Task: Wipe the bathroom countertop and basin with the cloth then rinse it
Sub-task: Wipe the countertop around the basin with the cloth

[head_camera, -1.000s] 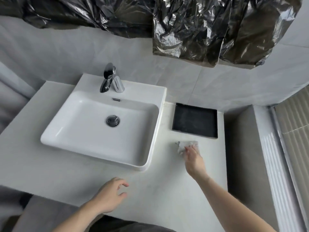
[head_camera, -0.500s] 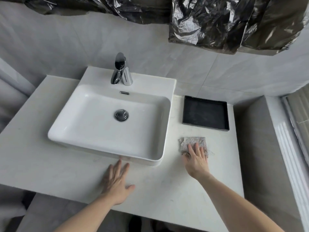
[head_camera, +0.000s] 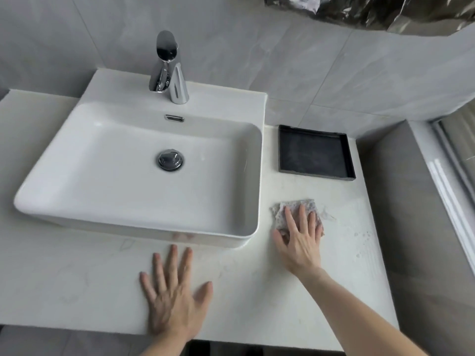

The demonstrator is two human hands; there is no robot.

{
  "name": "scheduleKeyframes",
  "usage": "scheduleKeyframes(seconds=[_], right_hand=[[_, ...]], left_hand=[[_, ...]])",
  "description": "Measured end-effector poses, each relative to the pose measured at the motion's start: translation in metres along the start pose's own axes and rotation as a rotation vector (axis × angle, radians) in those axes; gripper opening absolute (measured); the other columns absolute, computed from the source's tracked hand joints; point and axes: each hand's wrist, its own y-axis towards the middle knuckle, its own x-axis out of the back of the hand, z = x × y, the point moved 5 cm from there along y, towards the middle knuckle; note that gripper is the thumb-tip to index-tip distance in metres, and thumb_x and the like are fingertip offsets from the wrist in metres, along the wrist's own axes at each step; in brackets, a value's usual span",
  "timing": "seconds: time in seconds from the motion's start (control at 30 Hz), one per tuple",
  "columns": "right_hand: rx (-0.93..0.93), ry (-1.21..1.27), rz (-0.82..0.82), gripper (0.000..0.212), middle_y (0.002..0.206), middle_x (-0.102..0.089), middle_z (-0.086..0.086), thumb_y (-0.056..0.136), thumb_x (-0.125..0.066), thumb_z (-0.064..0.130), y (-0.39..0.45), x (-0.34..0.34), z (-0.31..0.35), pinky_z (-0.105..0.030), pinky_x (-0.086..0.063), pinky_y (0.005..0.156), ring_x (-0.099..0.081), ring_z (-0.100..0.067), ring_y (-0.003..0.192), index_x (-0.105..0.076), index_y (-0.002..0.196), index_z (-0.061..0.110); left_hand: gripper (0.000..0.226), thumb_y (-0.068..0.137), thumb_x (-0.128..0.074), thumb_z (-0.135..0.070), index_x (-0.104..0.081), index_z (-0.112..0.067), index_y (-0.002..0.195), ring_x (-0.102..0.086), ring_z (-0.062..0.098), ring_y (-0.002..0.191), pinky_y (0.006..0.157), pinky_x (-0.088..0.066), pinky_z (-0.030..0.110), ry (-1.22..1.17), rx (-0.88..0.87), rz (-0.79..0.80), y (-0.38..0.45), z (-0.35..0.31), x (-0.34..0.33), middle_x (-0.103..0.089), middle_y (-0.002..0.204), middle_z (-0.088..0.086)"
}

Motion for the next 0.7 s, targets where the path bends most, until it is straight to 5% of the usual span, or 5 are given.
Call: scheduleKeyframes(seconds=[0.27,0.37,0.57,0.7], right_hand=[[0.266,-0.049,-0.031,0.069,0.172,-0.002,-0.002,0.093,-0.03,0.064,0.066,0.013,0.057,-0.056,0.002,0.125,0.006,-0.032,0.157,-0.026,0.158,0.041],[0.313,-0.049,-0.001,0.067,0.172,-0.002,0.001,0.097,-0.024,0.06,0.081,0.01,0.049,-0.055,0.001,0.126,0.004,-0.031,0.158,-0.017,0.16,0.04],[0.088,-0.012,-0.034,0.062,0.171,0.012,0.008,0.104,-0.018,0.055,0.072,0.025,-0.048,-0.045,0.012,0.126,0.018,-0.02,0.157,0.001,0.161,0.043],[-0.139,-0.043,-0.049,0.063,0.172,0.001,0.001,0.102,-0.021,0.055,0.071,0.05,-0.118,-0.051,0.002,0.127,0.006,-0.027,0.158,-0.005,0.162,0.04]], left_hand=[[0.094,0.075,-0.042,-0.07,-0.031,-0.024,0.156,-0.009,0.037,0.155,0.117,-0.012,0.069,0.034,0.002,-0.087,0.0,-0.002,-0.006,-0.016,0.168,0.002],[0.095,0.075,-0.041,-0.07,-0.031,-0.025,0.157,-0.008,0.036,0.155,0.117,-0.012,0.068,0.042,-0.005,-0.118,0.0,-0.002,-0.008,-0.016,0.168,0.001],[0.093,0.078,-0.038,-0.072,-0.024,-0.03,0.159,0.001,0.032,0.156,0.12,-0.009,0.065,0.052,0.017,-0.109,-0.002,0.0,-0.007,-0.007,0.169,-0.003],[0.091,0.08,-0.036,-0.073,-0.02,-0.031,0.16,0.005,0.03,0.156,0.121,-0.008,0.063,0.05,0.023,-0.125,-0.003,0.0,-0.007,-0.004,0.17,-0.004]])
